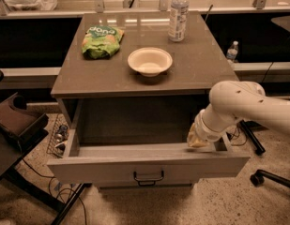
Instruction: Open top drawer
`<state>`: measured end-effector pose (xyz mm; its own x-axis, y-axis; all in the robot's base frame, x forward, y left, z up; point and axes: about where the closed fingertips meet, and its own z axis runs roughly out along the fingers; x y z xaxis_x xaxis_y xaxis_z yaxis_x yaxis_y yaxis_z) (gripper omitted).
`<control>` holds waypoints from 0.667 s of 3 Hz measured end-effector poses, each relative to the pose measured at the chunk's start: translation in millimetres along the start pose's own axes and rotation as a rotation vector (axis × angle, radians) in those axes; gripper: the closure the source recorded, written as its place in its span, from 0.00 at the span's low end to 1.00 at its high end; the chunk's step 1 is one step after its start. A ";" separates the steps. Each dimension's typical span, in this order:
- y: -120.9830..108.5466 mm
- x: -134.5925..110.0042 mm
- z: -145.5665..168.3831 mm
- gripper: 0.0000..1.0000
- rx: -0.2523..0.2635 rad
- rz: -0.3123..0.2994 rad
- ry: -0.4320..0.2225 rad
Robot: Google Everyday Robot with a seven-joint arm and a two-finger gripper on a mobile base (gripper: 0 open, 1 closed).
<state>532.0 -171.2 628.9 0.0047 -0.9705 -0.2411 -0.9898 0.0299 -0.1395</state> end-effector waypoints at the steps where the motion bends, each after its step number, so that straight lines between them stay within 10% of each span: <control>1: 39.5 -2.7 -10.4 1.00 -0.044 0.020 -0.001; 2: 61.9 -5.2 -16.2 1.00 -0.073 0.031 -0.001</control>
Offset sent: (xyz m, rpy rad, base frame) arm -0.1650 0.0109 0.0217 0.0109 0.2211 -0.0286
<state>468.4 -168.2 637.1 -0.0262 -0.9690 -0.2456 -0.9972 0.0427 -0.0620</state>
